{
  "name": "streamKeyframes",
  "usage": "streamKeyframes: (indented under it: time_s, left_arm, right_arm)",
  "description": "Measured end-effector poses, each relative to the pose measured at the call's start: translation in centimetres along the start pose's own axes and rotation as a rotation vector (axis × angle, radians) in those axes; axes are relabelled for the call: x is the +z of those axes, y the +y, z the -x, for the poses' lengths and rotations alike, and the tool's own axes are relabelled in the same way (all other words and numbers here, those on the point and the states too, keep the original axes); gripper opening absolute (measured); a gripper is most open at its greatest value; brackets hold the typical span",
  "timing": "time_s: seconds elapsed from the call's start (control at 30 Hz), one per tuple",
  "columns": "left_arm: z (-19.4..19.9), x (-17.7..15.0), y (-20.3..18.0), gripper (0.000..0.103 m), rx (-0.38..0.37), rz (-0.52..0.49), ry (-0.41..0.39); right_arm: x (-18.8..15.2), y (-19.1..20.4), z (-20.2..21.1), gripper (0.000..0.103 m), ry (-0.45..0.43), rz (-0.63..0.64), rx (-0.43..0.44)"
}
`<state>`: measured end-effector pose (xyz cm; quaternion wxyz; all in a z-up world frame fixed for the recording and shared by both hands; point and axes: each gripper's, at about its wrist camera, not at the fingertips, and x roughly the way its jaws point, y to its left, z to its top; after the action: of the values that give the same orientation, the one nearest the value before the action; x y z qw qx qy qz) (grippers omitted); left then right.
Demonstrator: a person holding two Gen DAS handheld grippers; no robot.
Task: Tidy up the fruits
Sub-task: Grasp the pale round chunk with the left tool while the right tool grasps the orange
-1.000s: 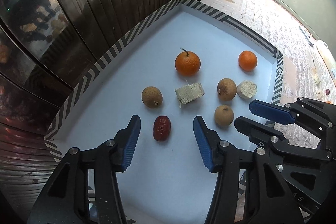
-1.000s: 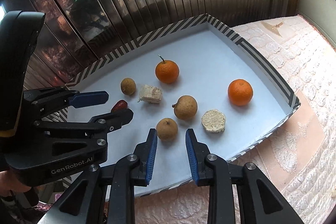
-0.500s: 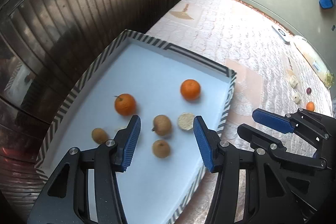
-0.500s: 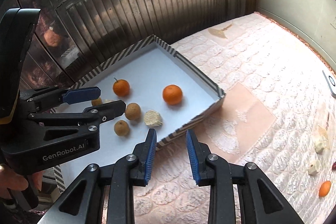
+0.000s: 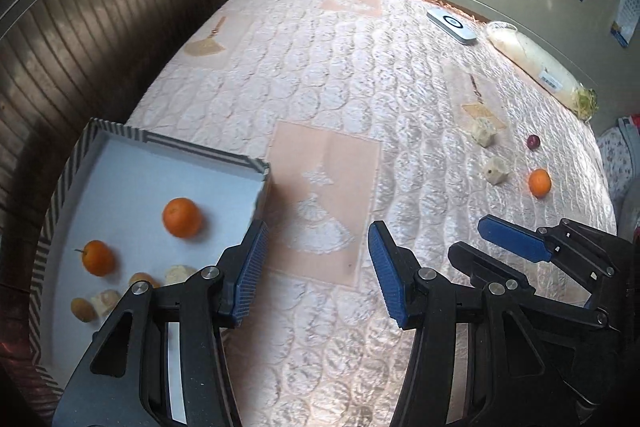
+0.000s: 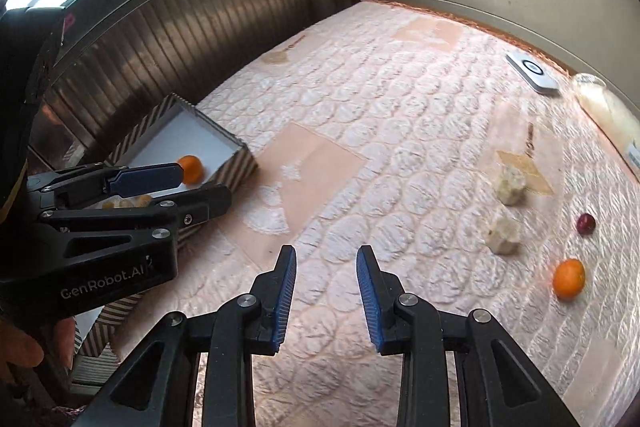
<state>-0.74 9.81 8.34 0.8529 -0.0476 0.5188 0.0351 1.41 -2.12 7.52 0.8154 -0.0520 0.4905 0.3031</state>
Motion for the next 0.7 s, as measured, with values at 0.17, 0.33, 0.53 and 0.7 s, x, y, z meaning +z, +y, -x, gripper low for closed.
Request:
streamKeyframes:
  time_s: [0.17, 0.33, 0.53, 0.7]
  left_arm:
    - [-1.6, 1.1, -3.6, 0.052, -0.038, -0.047, 0.017]
    - [-3.3, 2.1, -6.8, 0.052, -0.079, -0.096, 0.039]
    - [-5.2, 3.3, -10.6, 0.052, -0.148, -0.164, 0.058]
    - [-7.0, 4.0, -13.7, 0.052, -0.191, -0.218, 0.088]
  right_arm:
    - [-1.4, -4.3, 1.3, 0.03, -0.002, -0.083, -0.043]
    - [-3.0, -8.1, 2.1, 0.03, -0.001, -0.157, -0.086]
    - [-4.6, -12.6, 3.2, 0.031, -0.005, -0.233, -0.127]
    - [-5.0, -15.3, 3.9, 0.036, -0.022, -0.266, -0.149]
